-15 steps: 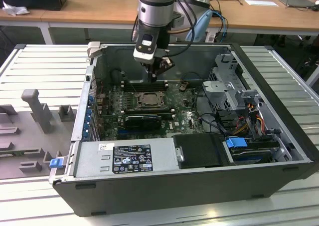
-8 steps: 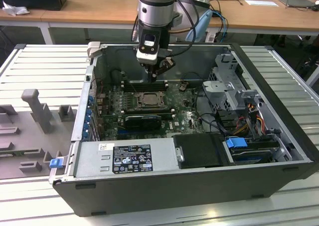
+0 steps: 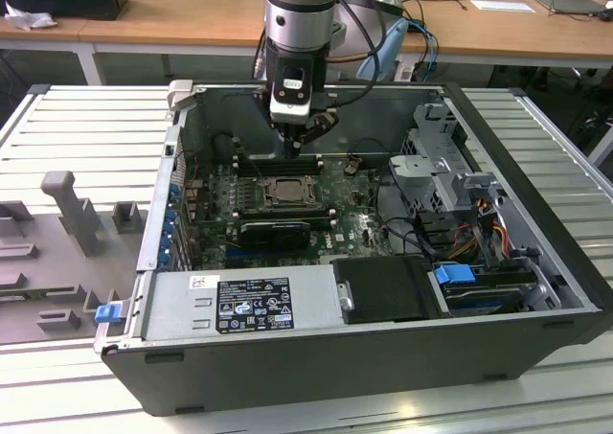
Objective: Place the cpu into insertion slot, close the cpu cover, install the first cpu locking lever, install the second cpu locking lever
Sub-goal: 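Install the first cpu locking lever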
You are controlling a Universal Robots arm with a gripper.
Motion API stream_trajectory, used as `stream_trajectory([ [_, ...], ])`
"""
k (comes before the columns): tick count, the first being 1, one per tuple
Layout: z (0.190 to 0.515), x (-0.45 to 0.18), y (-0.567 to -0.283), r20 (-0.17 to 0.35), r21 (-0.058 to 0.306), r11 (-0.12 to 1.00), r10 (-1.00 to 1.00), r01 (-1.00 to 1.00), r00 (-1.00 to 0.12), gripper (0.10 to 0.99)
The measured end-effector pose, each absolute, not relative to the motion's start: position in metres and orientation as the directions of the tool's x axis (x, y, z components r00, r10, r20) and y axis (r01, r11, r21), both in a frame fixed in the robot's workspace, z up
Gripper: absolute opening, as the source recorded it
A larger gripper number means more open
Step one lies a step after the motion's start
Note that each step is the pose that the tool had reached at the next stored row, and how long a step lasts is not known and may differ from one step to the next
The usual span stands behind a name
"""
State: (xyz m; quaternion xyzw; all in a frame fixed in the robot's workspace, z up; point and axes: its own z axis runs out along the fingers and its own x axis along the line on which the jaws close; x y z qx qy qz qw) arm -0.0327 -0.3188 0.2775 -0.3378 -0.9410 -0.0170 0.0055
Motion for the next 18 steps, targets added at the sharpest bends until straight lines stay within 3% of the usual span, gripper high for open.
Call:
stream_trajectory([
  [18, 0.2776, -0.0327, -0.3188, 0.022, 0.028, 0.858, 0.512, 0.513, -0.859, 0.106],
])
